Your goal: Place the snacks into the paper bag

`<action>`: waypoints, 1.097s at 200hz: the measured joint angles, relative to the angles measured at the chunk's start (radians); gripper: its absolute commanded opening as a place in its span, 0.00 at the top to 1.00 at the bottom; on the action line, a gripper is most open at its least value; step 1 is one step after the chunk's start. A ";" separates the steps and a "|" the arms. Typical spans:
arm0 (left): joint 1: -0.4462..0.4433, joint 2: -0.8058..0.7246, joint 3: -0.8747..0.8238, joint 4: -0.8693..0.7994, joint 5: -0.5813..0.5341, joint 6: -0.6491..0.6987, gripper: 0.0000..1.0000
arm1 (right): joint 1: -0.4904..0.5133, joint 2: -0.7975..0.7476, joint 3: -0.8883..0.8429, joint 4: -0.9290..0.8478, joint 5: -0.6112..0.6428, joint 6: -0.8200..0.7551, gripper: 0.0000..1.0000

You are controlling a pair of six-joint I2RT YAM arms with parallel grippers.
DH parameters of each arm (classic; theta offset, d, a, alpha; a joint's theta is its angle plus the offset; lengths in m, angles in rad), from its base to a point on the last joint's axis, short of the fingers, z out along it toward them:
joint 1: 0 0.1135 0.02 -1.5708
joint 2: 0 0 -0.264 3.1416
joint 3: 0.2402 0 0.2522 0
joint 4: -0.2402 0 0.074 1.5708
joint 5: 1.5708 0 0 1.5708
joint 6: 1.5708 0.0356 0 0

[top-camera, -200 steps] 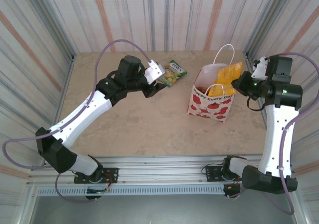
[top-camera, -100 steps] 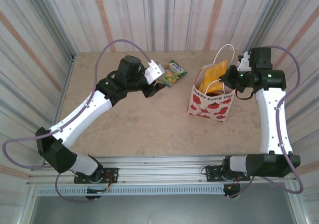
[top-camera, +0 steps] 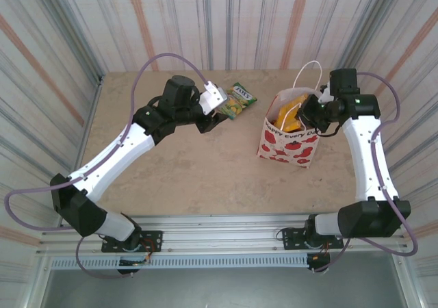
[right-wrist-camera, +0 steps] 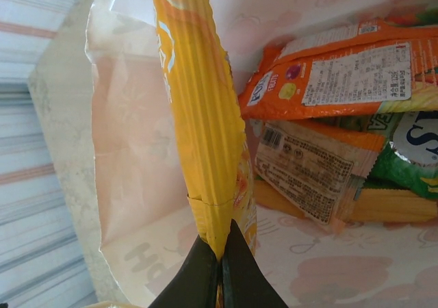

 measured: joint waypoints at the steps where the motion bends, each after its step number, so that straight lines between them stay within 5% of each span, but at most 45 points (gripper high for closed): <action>1: 0.000 0.000 0.000 0.000 0.000 0.000 0.46 | 0.000 0.001 0.000 0.000 0.000 0.000 1.00; 78: 0.000 0.002 0.000 -0.010 -0.004 0.000 0.46 | 0.046 0.183 0.044 0.002 0.014 0.005 0.95; 143: 0.000 0.002 0.000 -0.024 -0.014 0.000 0.46 | 0.038 0.219 0.150 -0.201 0.226 -0.070 0.57; 219: 0.000 0.056 0.062 -0.056 -0.022 -0.053 0.46 | -0.058 0.151 0.262 -0.364 0.327 -0.165 0.54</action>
